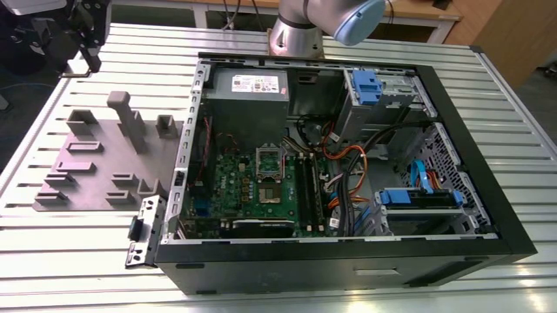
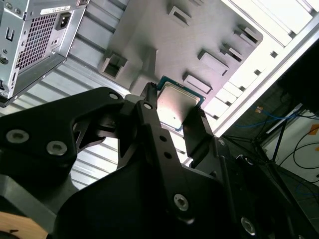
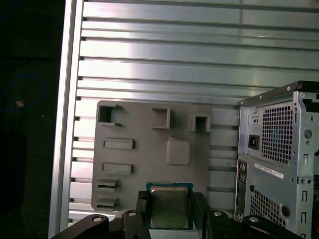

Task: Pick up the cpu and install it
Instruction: 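Pick up the cpu and move it towards the insertion slot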

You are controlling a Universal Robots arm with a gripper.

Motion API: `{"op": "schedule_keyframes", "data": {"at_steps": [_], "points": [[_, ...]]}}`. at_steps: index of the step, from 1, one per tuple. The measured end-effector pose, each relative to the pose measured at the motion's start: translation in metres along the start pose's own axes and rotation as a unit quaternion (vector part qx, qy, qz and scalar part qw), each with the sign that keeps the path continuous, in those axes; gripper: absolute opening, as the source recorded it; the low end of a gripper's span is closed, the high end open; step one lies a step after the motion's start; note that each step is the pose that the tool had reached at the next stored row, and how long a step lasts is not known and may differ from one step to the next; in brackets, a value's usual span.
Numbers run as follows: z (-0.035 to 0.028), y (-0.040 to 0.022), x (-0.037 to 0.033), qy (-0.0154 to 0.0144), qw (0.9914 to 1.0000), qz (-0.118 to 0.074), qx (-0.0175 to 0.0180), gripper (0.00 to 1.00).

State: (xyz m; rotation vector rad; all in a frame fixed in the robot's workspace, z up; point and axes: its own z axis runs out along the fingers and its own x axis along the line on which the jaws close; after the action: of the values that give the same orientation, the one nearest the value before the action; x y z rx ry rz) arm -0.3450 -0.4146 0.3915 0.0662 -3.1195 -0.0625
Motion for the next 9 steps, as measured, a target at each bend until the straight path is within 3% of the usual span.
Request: {"op": "schedule_keyframes", "data": {"at_steps": [9], "points": [[-0.0002, -0.0004, -0.0047, 0.0001, 1.00000, 0.000, 0.0002, 0.45]]}}
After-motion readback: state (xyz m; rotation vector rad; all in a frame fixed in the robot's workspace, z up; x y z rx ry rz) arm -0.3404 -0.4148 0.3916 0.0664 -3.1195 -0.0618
